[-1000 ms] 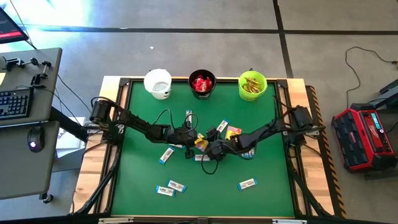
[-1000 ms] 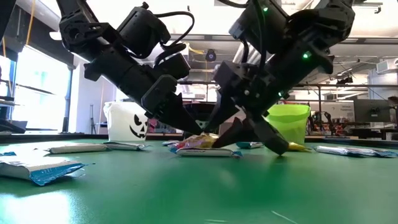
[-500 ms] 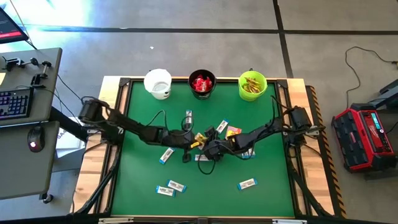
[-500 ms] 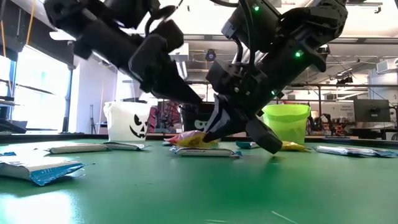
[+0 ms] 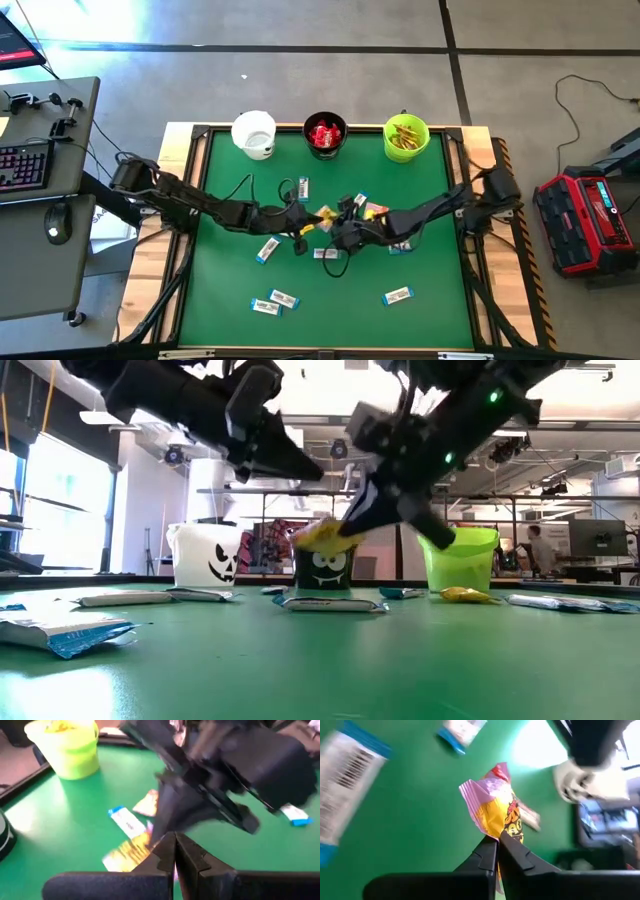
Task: Sort candy by brand, put in halloween buckets
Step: Put the yellow candy into the green bucket
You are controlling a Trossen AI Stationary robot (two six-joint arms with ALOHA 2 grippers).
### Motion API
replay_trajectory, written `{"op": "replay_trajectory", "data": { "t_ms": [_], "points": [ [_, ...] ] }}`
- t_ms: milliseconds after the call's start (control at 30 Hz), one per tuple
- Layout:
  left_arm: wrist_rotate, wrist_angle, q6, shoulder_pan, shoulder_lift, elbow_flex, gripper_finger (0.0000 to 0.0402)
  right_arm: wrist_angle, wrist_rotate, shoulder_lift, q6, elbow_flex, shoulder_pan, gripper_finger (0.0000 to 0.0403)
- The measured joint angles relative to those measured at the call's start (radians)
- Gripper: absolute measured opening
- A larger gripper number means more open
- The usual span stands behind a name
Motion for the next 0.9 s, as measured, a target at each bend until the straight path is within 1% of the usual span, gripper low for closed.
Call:
{"op": "replay_trajectory", "data": {
  "t_ms": [100, 200, 300, 400, 500, 600, 700, 900],
  "points": [
    [0.002, 0.056, 0.0, -0.002, 0.009, -0.01, 0.0, -0.155, 0.101, -0.084, 0.046, 0.0, -0.005, 0.0001],
    [0.025, 0.167, 0.0, -0.002, 0.008, -0.046, 0.0, -0.337, 0.188, -0.179, 0.12, 0.0, -0.027, 0.0],
    [0.03, 0.236, -0.001, 0.0, 0.008, -0.081, 0.0, -0.503, 0.261, -0.281, 0.217, 0.0, -0.069, 0.0],
    [0.055, 0.267, -0.024, 0.01, 0.008, -0.104, 0.0, -0.655, 0.323, -0.378, 0.308, 0.0, -0.136, 0.0],
    [0.059, 0.262, -0.026, 0.017, 0.008, -0.117, 0.0, -0.753, 0.328, -0.459, 0.386, 0.0, -0.235, 0.0],
    [0.059, 0.264, -0.026, 0.025, 0.008, -0.116, 0.0, -0.807, 0.323, -0.502, 0.417, 0.0, -0.351, 0.0],
    [0.064, 0.266, -0.026, 0.031, 0.008, -0.116, 0.0, -0.825, 0.311, -0.509, 0.391, 0.0, -0.467, 0.0],
    [0.084, 0.263, -0.025, 0.034, 0.008, -0.116, 0.0, -0.815, 0.229, -0.478, 0.326, -0.005, -0.646, 0.0]
  ]
}}
